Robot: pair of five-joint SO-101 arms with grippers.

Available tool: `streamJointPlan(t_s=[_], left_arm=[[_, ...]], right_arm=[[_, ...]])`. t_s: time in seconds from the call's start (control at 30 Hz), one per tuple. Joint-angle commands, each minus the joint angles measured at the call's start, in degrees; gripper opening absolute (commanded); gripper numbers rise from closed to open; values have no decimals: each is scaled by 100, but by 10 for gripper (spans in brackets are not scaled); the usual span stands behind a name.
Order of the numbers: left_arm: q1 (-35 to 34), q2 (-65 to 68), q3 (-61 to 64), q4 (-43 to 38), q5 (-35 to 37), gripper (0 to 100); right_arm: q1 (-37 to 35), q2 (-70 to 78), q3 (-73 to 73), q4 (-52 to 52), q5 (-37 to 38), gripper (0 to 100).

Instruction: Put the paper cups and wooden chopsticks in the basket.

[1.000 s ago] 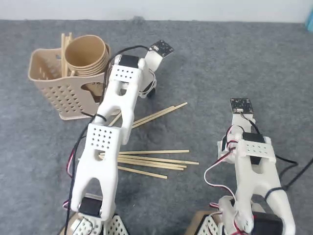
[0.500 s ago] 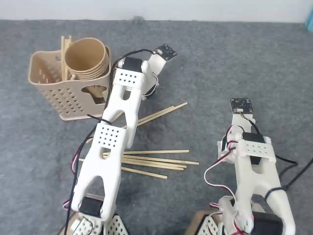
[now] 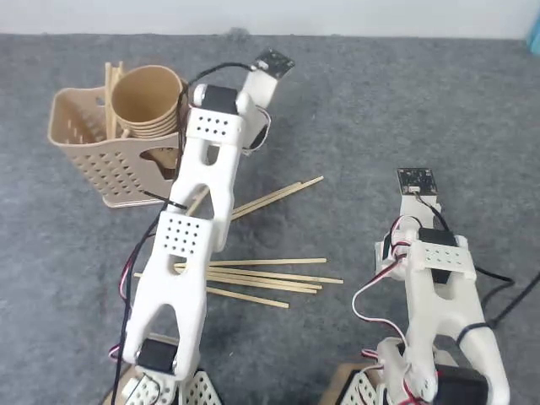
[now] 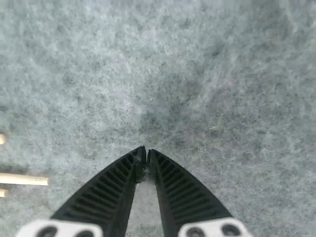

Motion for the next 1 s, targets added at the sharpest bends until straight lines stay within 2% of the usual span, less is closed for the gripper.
streamJointPlan(t_s=[0.0, 0.37, 0.53, 0.7, 0.83, 0.97], left_arm=[[193, -1002, 444, 211, 132, 13], [1284, -4123, 3960, 176, 132, 13], [1389, -5600, 5007, 185, 132, 13], [993, -7218, 5745, 185, 132, 13], [466, -8571, 5560, 105, 123, 13], [-422, -9477, 5200, -642, 149, 13]], right_arm=[[13, -251, -62, -75, 70, 19], [22, -251, -62, -145, 70, 19], [22, -251, -62, -145, 70, 19], [22, -251, -62, -136, 70, 19], [22, -251, -62, -127, 70, 19], [13, -251, -53, -110, 70, 19]])
